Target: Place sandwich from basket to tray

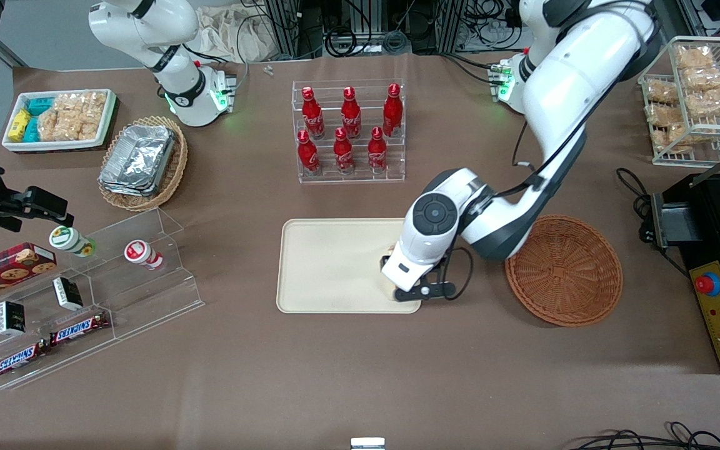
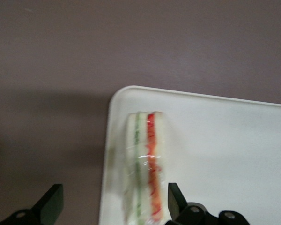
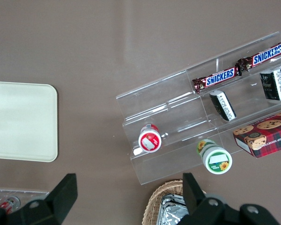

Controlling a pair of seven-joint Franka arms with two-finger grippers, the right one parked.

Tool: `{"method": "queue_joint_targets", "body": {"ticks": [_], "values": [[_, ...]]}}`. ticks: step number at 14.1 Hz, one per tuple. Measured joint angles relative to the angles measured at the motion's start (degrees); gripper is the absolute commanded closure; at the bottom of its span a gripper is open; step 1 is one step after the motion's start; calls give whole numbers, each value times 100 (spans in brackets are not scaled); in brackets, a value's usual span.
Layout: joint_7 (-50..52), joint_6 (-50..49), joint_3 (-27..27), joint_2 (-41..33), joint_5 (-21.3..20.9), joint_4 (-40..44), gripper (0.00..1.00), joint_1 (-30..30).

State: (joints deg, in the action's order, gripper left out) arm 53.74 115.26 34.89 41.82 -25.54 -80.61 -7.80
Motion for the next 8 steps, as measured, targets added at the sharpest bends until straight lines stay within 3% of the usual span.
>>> {"method": "queue_joint_targets", "body": {"ticks": [3, 6, 8], "values": [[4, -574, 3, -735, 467, -25, 0, 301], [-561, -1109, 24, -1450, 1182, -173, 0, 962], [-734, -1325, 27, -1792, 1392, -266, 0, 1342]]}}
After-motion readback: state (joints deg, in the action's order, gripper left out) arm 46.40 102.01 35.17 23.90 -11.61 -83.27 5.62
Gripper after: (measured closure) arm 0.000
